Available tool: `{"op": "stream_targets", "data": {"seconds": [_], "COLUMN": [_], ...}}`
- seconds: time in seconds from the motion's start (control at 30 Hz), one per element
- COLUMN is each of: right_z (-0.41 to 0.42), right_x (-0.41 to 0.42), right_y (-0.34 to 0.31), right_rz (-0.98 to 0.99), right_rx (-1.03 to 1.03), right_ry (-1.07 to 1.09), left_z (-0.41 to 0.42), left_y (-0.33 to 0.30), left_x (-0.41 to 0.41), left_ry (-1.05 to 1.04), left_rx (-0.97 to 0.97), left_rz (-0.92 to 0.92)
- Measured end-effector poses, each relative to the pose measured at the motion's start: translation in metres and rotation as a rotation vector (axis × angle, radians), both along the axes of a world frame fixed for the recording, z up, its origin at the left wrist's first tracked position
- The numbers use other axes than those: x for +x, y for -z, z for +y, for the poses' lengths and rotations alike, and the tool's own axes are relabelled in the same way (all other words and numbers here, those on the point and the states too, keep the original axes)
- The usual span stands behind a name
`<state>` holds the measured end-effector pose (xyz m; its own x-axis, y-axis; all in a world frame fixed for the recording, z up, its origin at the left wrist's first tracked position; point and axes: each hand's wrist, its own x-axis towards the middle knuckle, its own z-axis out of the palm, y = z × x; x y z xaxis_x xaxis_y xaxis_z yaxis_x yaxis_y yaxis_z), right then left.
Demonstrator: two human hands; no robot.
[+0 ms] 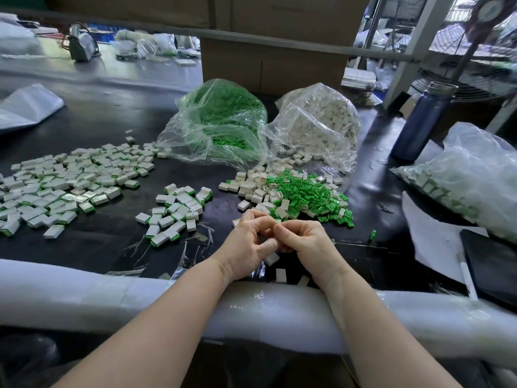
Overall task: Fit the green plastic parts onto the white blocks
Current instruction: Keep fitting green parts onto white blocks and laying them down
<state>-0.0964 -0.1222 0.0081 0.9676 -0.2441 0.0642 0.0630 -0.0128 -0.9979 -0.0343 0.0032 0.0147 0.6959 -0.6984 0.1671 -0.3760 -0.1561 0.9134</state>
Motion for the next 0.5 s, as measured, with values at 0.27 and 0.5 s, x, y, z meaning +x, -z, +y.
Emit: {"op": "stream_targets", "data": {"seconds": [0.27, 0.5], "right_z": [-0.0014, -0.0002], "right_x": [0.0, -0.0004], "right_y": [0.0011, -0.0001], "right_rz": [0.02, 0.038], "right_rx": [0.006, 0.013], "right_ry": [0.035, 0.065], "left_z": [-0.0023, -0.0027], "left_y": [0.001, 0.003], "left_x": [0.0, 0.0006], "left_ry": [0.033, 0.038], "left_rx": [0.029, 0.03], "left_rz": [-0.048, -0.049]}}
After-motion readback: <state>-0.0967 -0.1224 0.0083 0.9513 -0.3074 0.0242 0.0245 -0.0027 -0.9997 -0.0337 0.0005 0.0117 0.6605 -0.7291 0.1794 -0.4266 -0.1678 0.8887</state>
